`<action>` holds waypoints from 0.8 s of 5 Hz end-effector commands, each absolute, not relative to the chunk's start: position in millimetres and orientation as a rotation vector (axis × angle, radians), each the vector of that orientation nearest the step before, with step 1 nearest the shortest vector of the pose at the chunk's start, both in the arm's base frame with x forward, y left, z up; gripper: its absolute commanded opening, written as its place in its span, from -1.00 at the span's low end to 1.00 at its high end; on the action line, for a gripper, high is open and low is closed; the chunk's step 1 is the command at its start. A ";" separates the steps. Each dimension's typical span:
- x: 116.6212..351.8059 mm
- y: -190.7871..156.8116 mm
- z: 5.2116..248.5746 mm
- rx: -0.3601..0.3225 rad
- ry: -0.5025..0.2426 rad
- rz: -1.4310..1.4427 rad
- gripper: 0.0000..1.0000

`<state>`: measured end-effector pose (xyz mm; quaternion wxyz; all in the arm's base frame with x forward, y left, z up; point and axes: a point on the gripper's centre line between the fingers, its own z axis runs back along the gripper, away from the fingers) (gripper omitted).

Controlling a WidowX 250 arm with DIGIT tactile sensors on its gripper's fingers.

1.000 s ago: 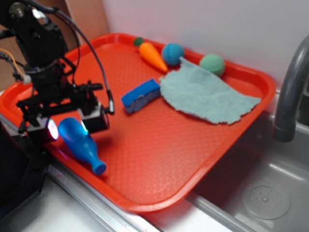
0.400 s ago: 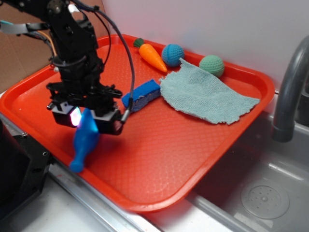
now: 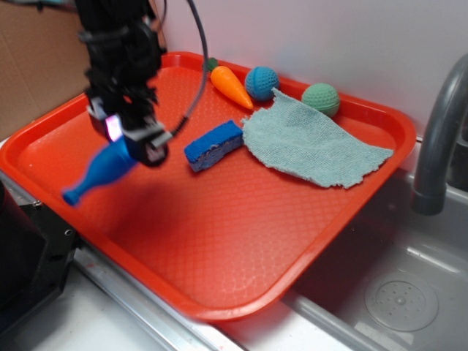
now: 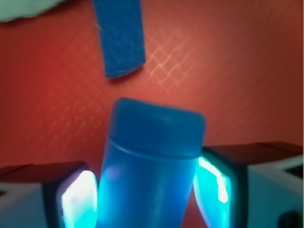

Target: Grab the blue bottle.

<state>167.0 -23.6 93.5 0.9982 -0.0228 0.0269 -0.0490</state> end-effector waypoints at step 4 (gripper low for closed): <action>150.4 51.5 230.3 0.094 -0.155 0.158 -1.00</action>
